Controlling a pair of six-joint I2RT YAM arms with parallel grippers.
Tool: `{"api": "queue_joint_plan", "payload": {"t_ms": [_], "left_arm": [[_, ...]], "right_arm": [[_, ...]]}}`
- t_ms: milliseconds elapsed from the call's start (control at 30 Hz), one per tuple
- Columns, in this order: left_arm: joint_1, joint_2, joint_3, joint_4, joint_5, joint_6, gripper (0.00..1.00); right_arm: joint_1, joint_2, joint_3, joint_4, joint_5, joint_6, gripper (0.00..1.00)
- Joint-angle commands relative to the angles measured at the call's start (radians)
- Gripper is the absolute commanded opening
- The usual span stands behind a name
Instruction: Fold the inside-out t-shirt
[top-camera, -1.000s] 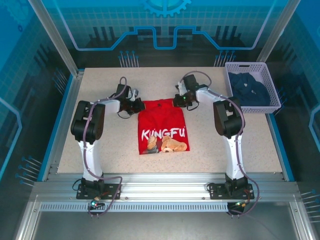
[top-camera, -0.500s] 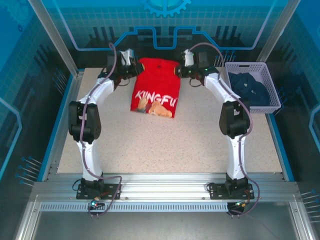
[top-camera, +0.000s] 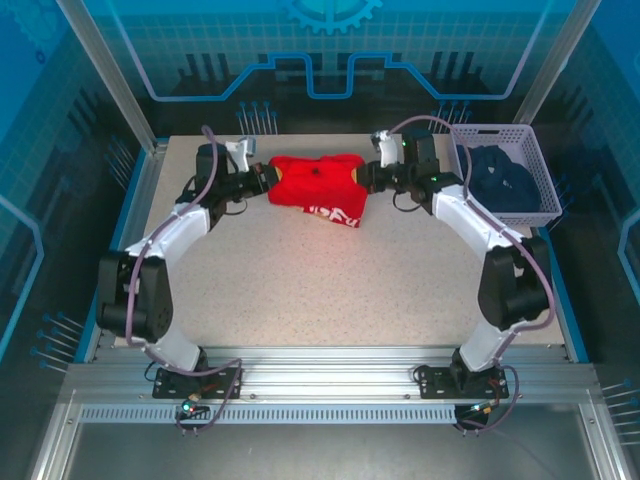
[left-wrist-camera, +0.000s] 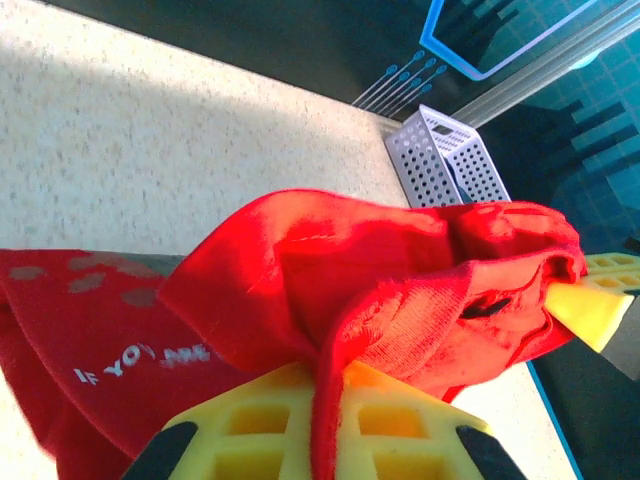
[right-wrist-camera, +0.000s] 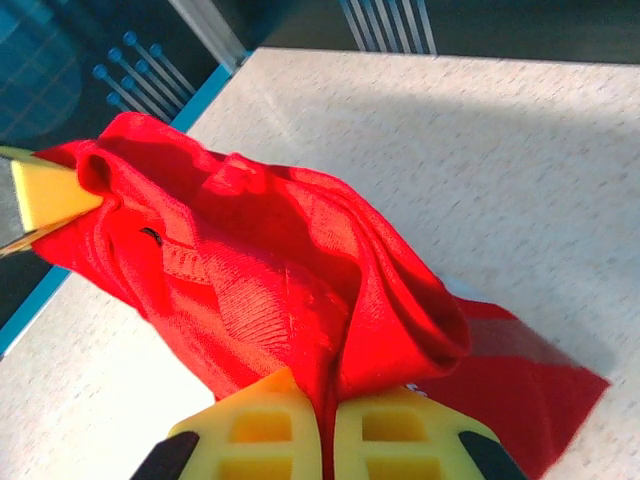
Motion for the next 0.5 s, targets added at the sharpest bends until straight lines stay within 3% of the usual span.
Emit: {"api": "queue_joint_plan", "payload": {"t_ms": [0,233,467], "left_arm": [[0.002,-0.097,-0.001,0.067,-0.001,-0.009,0.00],[0.000,-0.111,0.109,-0.001,-0.050,0.035,0.00],[0.002,0.072,0.298,-0.019,-0.118,0.087,0.00]], "right_arm": [[0.008,-0.097,0.001,0.029,0.006,0.000,0.00],[0.015,-0.084,0.114,-0.040,0.101,-0.023,0.00],[-0.012,0.138,0.383,-0.072,0.143,-0.068,0.00]]}}
